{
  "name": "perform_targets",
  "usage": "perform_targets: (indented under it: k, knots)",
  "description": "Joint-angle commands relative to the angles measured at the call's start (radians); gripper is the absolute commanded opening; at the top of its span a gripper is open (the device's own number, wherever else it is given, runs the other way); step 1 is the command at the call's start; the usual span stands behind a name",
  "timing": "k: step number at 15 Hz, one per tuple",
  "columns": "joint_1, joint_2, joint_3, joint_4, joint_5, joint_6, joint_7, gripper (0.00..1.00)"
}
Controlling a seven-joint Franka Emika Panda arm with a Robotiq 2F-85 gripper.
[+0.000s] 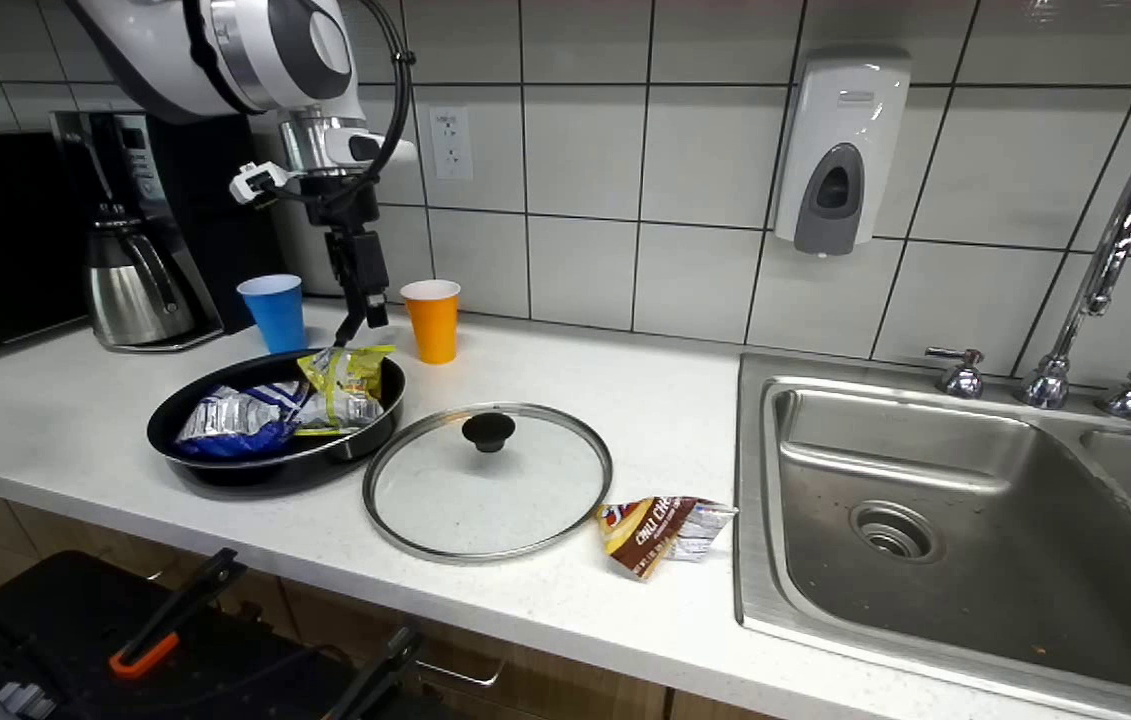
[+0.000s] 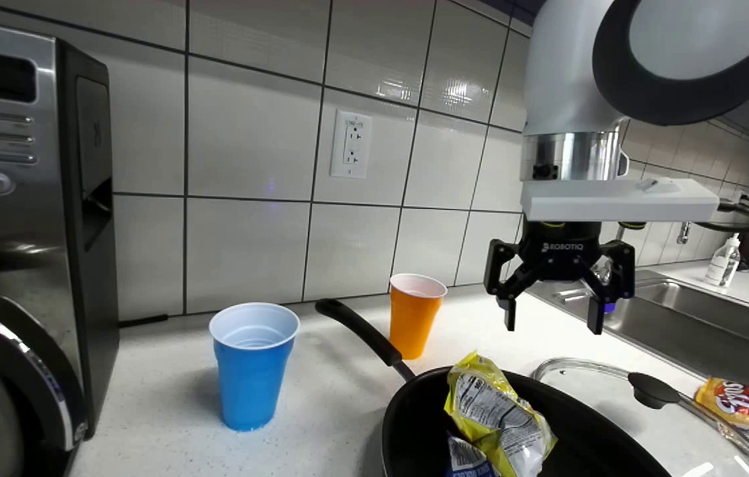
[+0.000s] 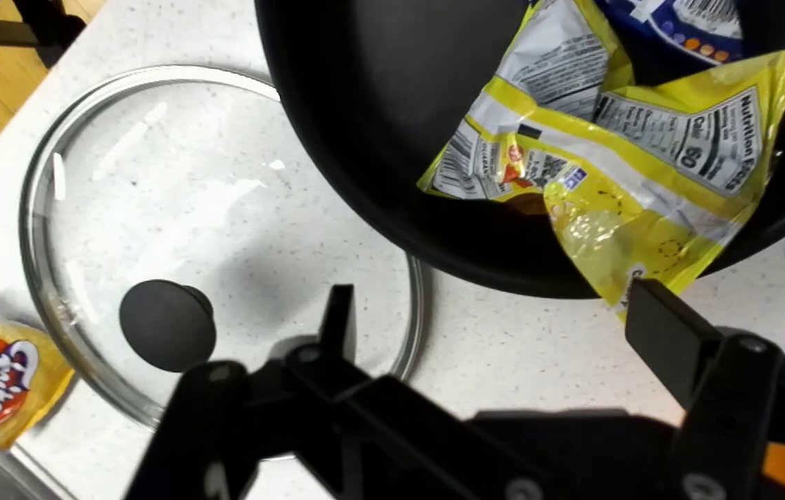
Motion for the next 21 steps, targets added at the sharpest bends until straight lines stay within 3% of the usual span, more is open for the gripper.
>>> perform_targets:
  k: [1,6,7,10,21]
  knots:
    - [-0.057,-0.101,-0.014,-0.109,0.009,0.053,0.062,1.00]
    - [-0.151,-0.173,-0.063,-0.208,-0.003,0.102,0.095,1.00]
    - [-0.137,-0.111,-0.039,-0.145,0.000,0.074,0.071,1.00]
    - [-0.169,-0.137,-0.053,-0.178,0.001,0.085,0.071,1.00]
    - [-0.167,-0.140,-0.051,-0.182,0.001,0.090,0.072,1.00]
